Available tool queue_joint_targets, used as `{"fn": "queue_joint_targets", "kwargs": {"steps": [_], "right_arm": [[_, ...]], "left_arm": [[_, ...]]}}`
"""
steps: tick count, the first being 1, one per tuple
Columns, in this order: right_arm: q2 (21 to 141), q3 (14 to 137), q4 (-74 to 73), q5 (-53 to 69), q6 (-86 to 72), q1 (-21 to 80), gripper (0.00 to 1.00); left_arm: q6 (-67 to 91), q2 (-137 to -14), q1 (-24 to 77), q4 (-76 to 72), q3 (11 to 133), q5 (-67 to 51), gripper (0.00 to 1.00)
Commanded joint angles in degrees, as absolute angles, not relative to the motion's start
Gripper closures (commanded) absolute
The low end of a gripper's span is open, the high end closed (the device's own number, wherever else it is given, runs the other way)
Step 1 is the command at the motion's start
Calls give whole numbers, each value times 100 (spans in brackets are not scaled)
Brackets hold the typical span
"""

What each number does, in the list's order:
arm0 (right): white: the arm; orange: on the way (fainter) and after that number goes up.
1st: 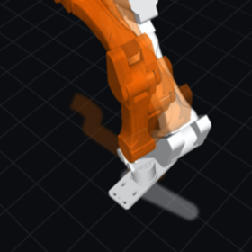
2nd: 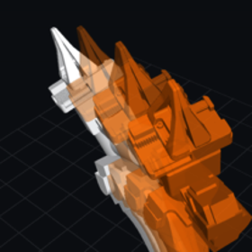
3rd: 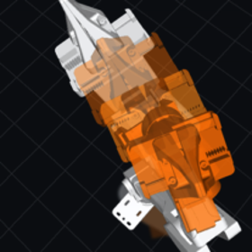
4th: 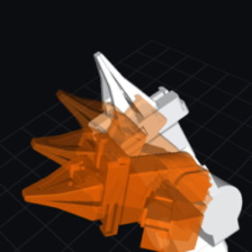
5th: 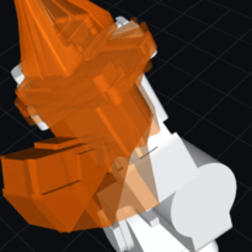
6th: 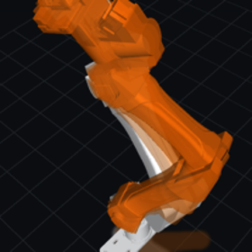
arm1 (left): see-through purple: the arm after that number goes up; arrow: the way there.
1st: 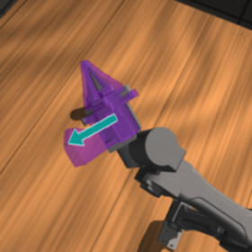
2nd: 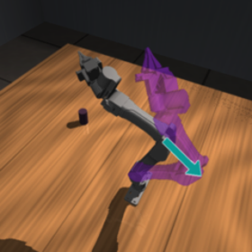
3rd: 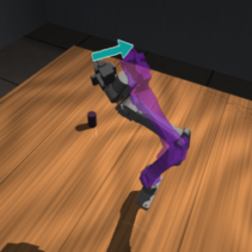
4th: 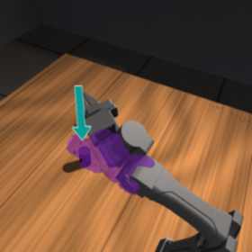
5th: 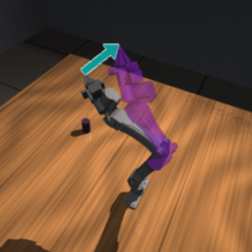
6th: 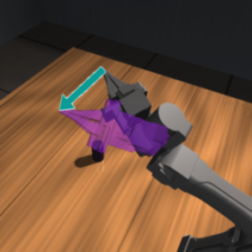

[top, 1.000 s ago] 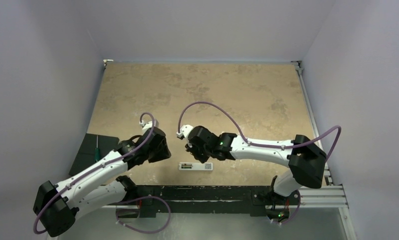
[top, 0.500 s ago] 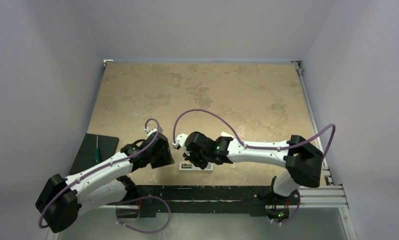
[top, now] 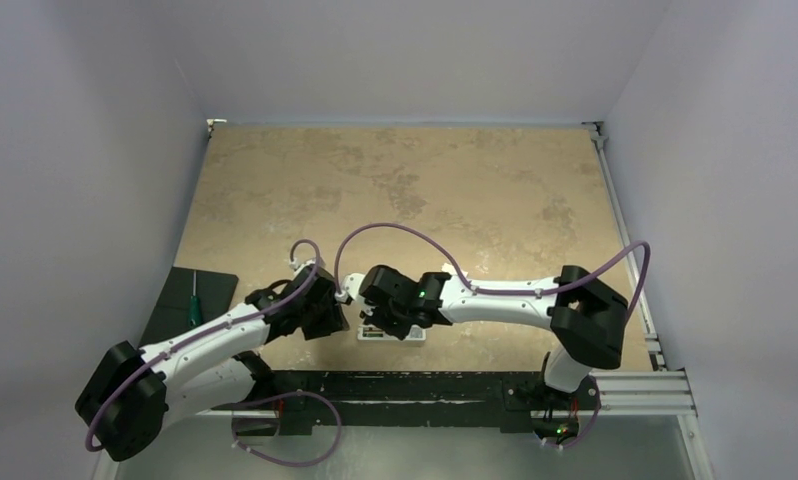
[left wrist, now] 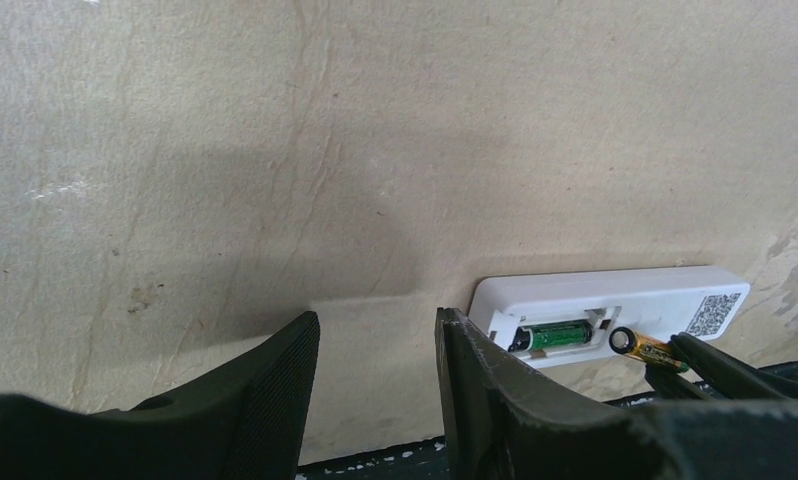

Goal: Load the batteries into the remote control
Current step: Load the battery into the remote control.

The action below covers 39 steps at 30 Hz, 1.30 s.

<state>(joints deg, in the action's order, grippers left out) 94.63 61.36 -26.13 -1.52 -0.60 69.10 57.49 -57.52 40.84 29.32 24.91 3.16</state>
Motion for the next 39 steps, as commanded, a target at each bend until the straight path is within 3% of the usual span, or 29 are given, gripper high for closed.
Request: {"fn": "queue_joint_targets", "kwargs": {"steps": [1,28,39], "right_arm": [[9599,6461,-2597,-59,191,6952,95],[9791,6637,-2583,176,558,6952,90],[9868,6653,-2543,213,632,6952,83]], "left_arm": [[5744,-5728,3900,2826,2427,251,54],[6223,-4740,3568,3506,2398,492,54],[6291,-4654,3561,3551,2367,492,54]]}}
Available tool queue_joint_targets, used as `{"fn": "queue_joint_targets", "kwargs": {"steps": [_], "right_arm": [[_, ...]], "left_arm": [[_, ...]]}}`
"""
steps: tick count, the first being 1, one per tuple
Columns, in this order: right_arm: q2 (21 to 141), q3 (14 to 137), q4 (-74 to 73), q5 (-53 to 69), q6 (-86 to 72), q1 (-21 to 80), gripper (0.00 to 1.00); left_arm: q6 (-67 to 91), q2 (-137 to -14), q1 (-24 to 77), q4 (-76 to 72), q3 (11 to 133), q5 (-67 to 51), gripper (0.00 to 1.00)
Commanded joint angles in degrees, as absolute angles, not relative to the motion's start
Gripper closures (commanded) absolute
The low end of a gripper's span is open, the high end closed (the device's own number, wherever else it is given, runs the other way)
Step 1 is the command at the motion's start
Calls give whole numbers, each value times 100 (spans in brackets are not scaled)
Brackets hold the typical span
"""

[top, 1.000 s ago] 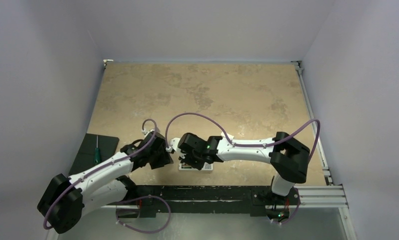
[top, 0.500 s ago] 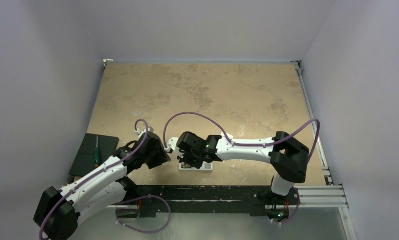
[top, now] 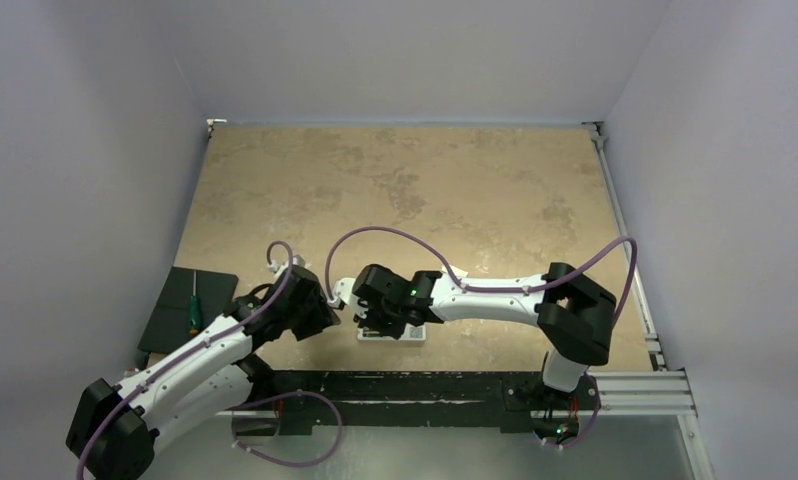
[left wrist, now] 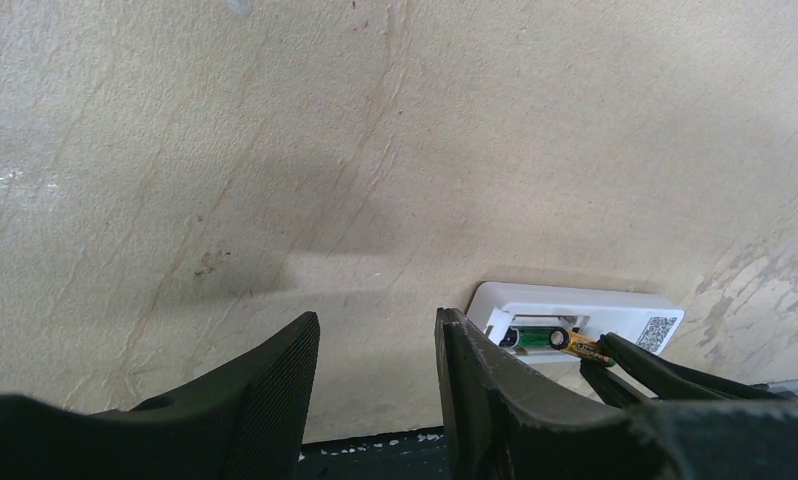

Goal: Load the batteries into the remote control
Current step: Load the battery into the remote control.

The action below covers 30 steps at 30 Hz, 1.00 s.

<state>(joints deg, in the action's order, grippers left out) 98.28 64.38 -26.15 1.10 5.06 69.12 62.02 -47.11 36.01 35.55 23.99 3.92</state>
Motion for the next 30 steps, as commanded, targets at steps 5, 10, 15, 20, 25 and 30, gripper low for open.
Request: {"fn": "queue_joint_targets", "kwargs": {"steps": [5,10,15,20,25,30], "right_arm": [[9918,6683,-2545,220,649,6952,79],[9957,6713,-2536,243,650,6961,75],[9984,6734,-2522,229,642,6961,73],[9957,6754,-2507,173,599,6963,69],[9784,6712,-2397,18,501,6969,65],[9555,6657,-2320,-270,342,6962,63]], "left_arm": [[6285,-4660,3560,3540,2360,492,54],[6284,-4667,3565,3517,2345,483,54],[6285,-4667,3567,3507,2344,478,54],[6284,-4671,3567,3507,2332,480,54],[6276,-4677,3563,3466,2305,445,54],[6269,-4743,3561,3399,2293,407,53]]}}
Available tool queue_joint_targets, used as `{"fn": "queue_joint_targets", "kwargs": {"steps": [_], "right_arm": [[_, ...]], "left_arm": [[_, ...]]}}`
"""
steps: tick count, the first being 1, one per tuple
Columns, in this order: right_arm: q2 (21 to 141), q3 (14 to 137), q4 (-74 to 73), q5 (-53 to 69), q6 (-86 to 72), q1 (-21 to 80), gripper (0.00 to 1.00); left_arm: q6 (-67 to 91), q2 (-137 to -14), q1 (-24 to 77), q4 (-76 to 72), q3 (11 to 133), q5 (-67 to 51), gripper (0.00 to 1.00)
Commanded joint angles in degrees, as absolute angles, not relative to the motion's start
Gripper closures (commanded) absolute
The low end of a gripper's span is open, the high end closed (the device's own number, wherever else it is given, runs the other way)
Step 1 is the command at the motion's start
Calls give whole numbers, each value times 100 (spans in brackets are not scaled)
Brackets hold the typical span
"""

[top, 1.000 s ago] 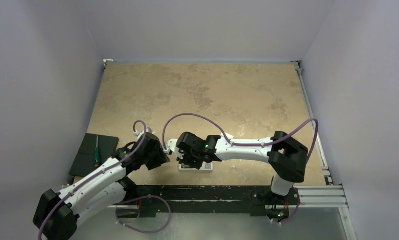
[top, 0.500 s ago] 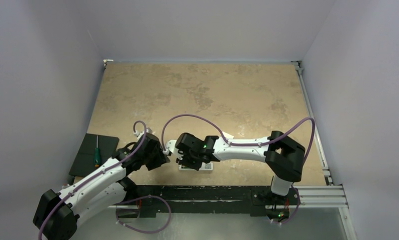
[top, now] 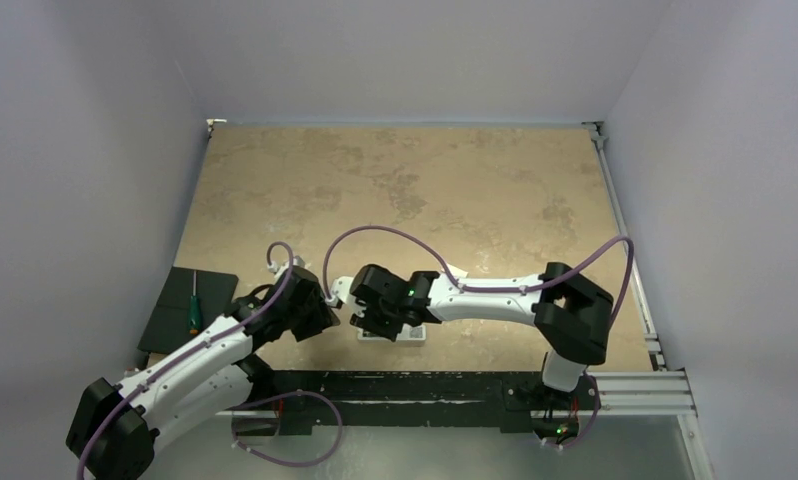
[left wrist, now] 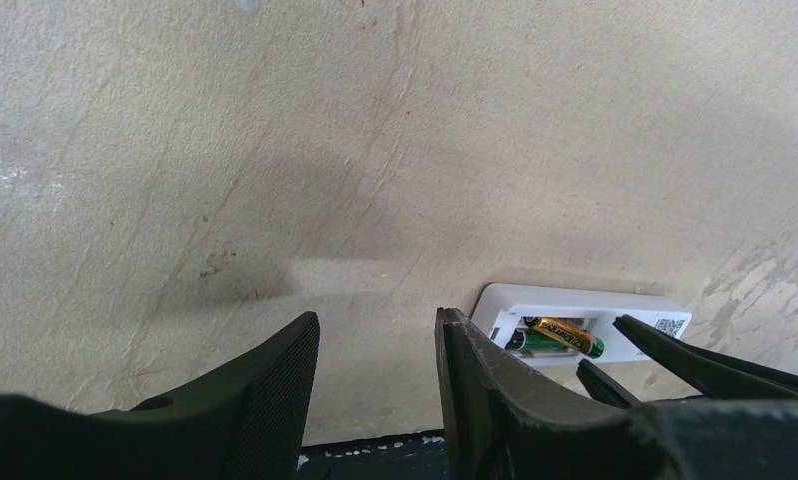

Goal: Load the batteries into the remote control
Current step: Load the battery into the remote control.

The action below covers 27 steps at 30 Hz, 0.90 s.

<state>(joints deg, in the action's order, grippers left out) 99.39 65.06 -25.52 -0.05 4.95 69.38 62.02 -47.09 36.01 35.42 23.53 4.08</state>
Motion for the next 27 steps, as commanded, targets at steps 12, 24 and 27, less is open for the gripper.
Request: {"fn": "queue_joint_targets", "kwargs": {"steps": [12,24,27], "right_arm": [[9099,6480,-2520,-615,-810,6961,60],[8511,6027,-2540,-1238,-3113,6953,61],[8319,5740,-2344,-1264,-3662,6952,61]], "left_arm": [[6176,-4996,3567,3154,2286,194,59],[5928,-5570,3568,2489,2149,-432,70],[5845,-5806,3566,2294,2136,-538,74]]}}
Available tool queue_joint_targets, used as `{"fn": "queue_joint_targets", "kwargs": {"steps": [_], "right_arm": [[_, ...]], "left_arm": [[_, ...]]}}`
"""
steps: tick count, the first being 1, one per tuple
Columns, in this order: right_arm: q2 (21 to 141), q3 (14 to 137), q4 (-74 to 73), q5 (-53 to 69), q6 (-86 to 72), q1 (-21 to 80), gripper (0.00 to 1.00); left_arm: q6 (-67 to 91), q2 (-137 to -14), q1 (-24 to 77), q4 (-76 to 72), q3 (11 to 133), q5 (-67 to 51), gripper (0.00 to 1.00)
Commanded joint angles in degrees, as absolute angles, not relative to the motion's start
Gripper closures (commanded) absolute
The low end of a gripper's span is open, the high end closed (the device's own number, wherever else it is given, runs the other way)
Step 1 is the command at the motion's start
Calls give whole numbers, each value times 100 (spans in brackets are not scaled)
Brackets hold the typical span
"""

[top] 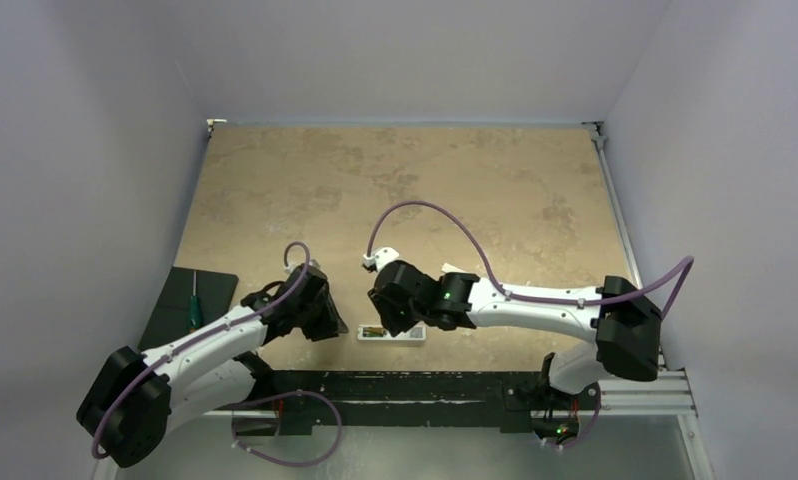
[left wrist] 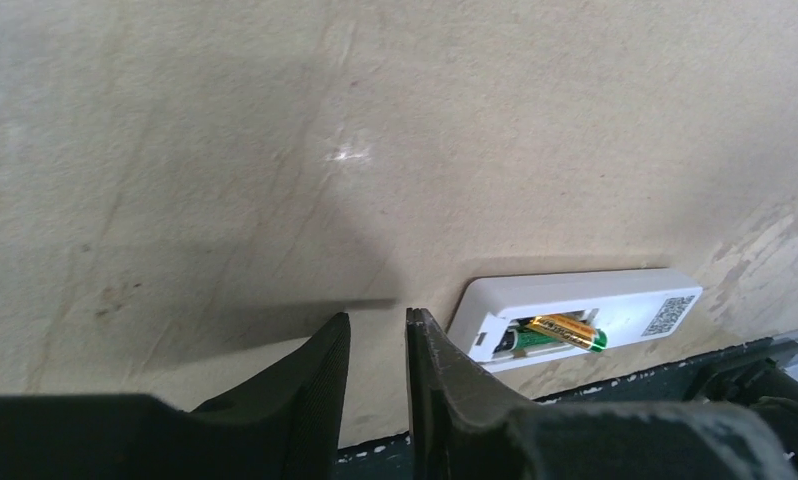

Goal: Load the batteries into the remote control
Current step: Load the battery into the remote control.

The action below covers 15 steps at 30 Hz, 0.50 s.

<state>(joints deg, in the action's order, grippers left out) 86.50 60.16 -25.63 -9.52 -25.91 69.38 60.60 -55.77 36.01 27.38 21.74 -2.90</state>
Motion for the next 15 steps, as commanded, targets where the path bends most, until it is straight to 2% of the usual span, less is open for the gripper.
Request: {"fn": "queue_joint_targets", "kwargs": {"steps": [1,6,8,15], "right_arm": [[8267,5673,-2263,-1273,-3883,6952,61],[8206,5358,-2010,-1320,-4748,6952,62],[8261,5328,-2031,-1404,-5067,6952,65],[8386,5282,-1828,-1421,-5519,6954,65]], "left_arm": [[5838,-5855,3566,2246,2142,-556,75],[5784,-6097,3566,2017,2150,-653,79],[5758,-6174,3570,1980,2161,-668,81],[5561,-6412,3572,1957,2234,-708,86]]}}
